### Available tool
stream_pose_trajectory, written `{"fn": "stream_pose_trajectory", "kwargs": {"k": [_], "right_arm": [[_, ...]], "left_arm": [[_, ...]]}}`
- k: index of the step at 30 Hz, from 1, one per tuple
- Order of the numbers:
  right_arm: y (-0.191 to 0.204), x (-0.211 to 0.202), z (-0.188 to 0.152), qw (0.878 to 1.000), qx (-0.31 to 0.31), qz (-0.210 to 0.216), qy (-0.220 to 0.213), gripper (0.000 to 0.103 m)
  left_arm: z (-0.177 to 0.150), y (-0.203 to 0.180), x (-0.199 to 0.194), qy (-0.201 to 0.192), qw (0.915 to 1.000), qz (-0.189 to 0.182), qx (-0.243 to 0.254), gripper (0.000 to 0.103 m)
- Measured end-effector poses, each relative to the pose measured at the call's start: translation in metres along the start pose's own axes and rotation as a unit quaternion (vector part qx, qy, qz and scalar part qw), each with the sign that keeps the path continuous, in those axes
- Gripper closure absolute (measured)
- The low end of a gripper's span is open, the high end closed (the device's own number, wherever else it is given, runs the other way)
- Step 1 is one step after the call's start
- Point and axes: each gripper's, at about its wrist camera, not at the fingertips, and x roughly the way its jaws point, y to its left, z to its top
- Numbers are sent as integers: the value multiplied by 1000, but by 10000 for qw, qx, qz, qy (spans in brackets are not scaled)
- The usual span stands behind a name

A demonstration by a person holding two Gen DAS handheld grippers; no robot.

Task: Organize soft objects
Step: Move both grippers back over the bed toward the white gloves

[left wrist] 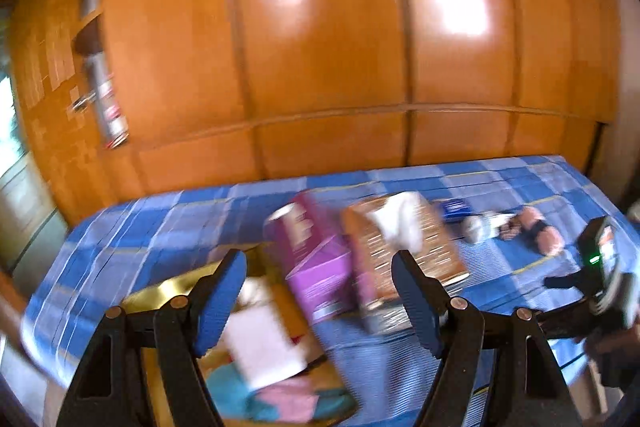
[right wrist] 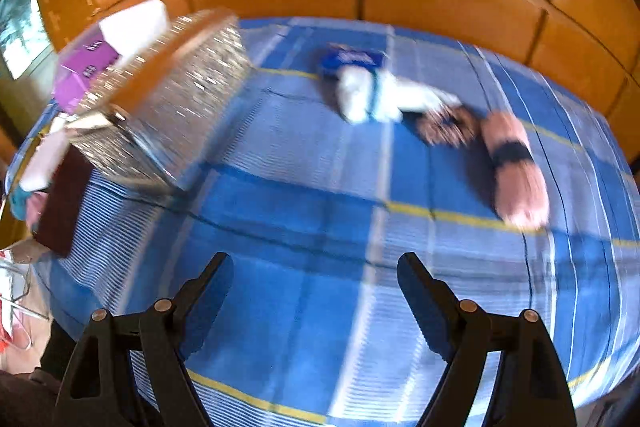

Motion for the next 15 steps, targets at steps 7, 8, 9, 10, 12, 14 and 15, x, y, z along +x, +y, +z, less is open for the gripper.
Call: {"fn": "stream_pose_trajectory", "kwargs": {"k": [7,8,9,10,12,14,15], "right_arm": [[-21,12,-22,9995,259,-97,119,18],[-23,15,-23,9995,286,-76,149,18],[-25,17,-24,9993,328,-37,169,18],[-26,18,-27,9992,359,-18,158,18],[-26,19,-28,9995,303,-45,117,18],[-27,19,-28,9994,321,-7,107,18],[-28,19,-28,9993,352,22,95,17]], "left_arm": [[46,-80,21,105,9933,-1011,550,27],[52,-95,26,129,9911,-1127,695,27],[56,-107,30,146,9896,-1198,785,27],[61,-118,36,176,9878,-1280,873,27],[66,-143,58,334,9843,-1376,1049,27],[66,-162,79,557,9815,-1419,1159,27],[64,-170,90,659,9799,-1444,1211,27]]}}
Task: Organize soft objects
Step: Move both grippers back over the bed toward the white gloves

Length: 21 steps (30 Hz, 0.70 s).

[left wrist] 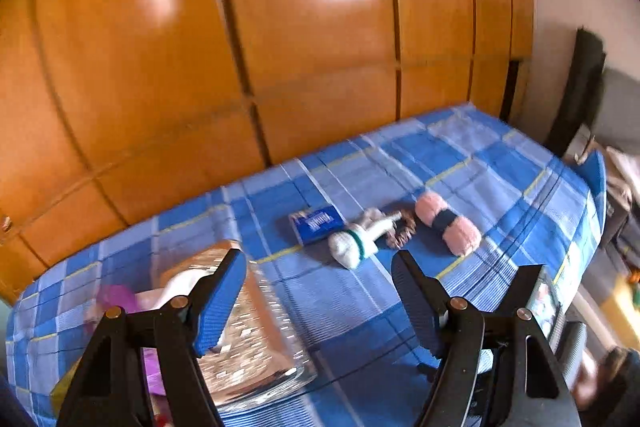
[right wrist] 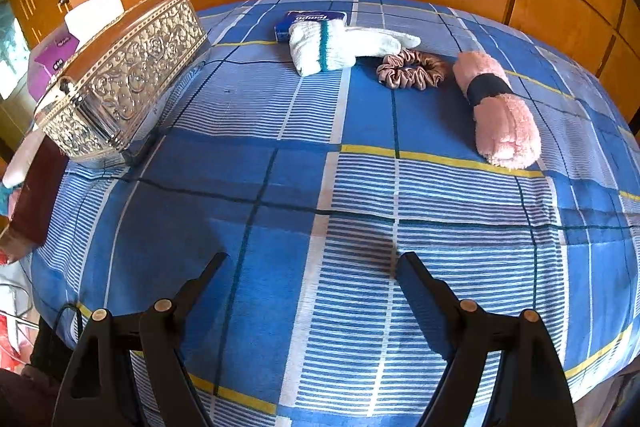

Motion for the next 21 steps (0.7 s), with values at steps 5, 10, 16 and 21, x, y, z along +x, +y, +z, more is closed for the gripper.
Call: {"fn": "stream_pose_trajectory", "kwargs": {"k": [5,10,16,21], "right_arm": [[-1,-2,-5,9999,50,39,-105,16],[4,1,-4,9999,-16,14,-156,13],[-3,-1,-1,9994,197,224,-182,12],[-10,-1,1,9979,407,448,-216,12]], "left_arm": [[5,-29,70,645,9976,-151,196,27],[8,-49,133,990,9939,7,493,28],[12,-59,185,1280,9895,217,635,30],[13,-64,219,1456,9859,354,747,30]]}}
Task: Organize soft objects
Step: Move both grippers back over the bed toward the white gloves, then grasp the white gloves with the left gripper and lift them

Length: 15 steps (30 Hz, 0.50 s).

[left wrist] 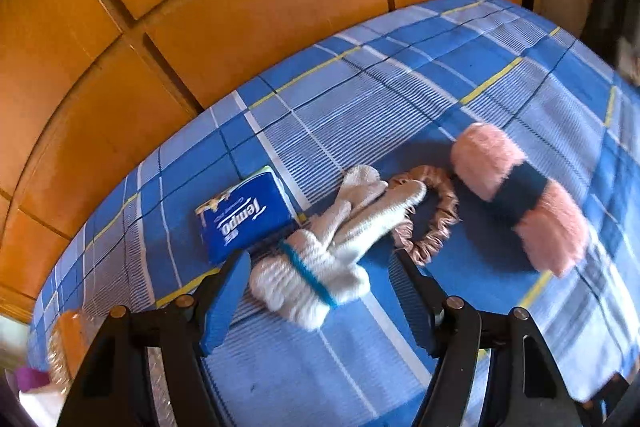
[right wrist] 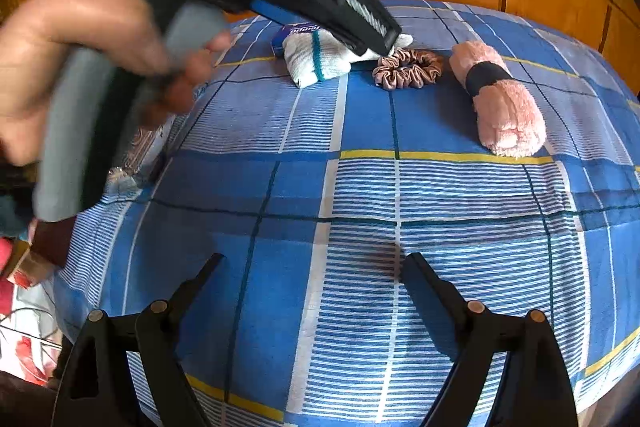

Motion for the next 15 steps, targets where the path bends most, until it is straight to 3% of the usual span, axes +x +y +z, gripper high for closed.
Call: {"fn": "stream_pose_trajectory", "kwargs": {"k": [2,5,9,12,15], "right_arm": [[-1,0,0,10000,45,43,-17,12],[-2,0,1,9999,76,75,-40,12],[-4,-1,-1,9998,114,106,-91,12],[-5,0,0,9999,20,100,-94,12],[-3,-1,-2,9999,-140,82,-43,12]], "left_arm": [[1,0,12,132,9999,4,-23,31],[0,3,20,117,9999,105,-47,48],[-9,17,7,33,9986,-139,-504,64],[-27,25,-11,16,9948,-402,-940,65],[-54,18,-28,23,9936,-530,-999,66]]}}
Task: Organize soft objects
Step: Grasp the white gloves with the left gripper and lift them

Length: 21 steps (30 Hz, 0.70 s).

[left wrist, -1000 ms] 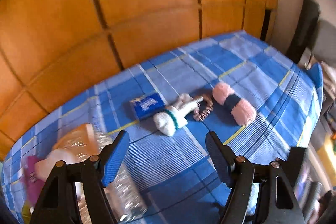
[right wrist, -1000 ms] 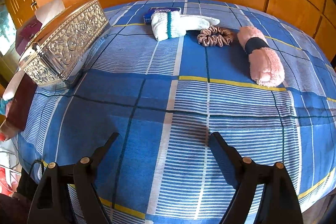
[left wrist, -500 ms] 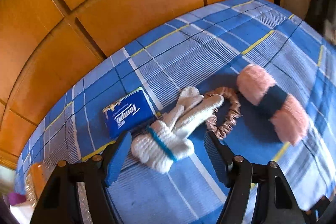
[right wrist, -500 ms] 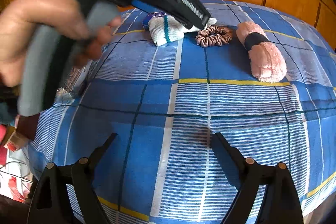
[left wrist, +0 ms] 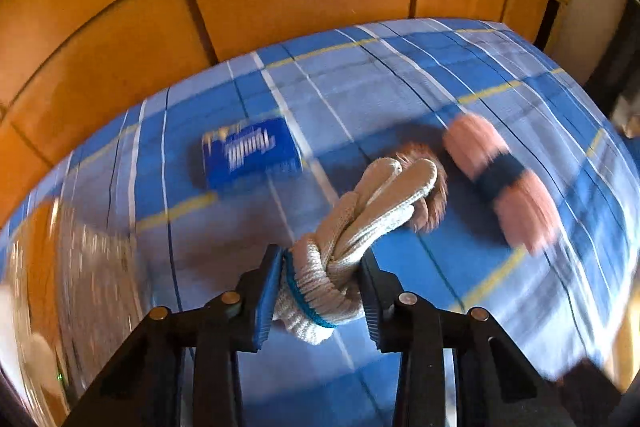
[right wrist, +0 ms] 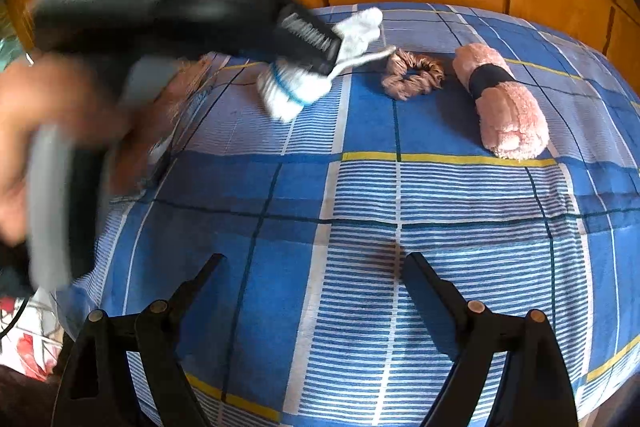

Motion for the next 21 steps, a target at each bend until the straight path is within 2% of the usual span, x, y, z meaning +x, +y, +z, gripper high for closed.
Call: {"fn": "stream_pose_trajectory", "kwargs": {"k": [3,5,7,8,14,16,18,21], "right_arm": [[0,-2,2,9994,-221,93,230,12],[-4,-5,4,9984,-306,192,426,17],[-13,-12,6,9975,-302,211,600,28],[-20,-16,6,9976,-257,134,633,28],[-61,-61,0,9981,23,-369,489,28],[-72,-74,-1,9976,112,-546,420,28],[-86,-86,-2,9968,243,-694,312,28],[-103,-96,11,9958,387,-825,69,29]], "left_arm": [[-30,-9,-16,-97,9998,2,192,66],[-42,-13,-22,-165,9994,0,313,65],[-48,-17,-25,-232,9987,11,451,65],[-48,-20,-23,-252,9980,50,582,65],[-37,-29,-2,-302,9950,184,938,61],[-39,-26,-1,-379,9954,133,875,62],[-44,-22,-9,-489,9960,50,751,68],[-57,-18,-22,-530,9962,-149,678,69]]}}
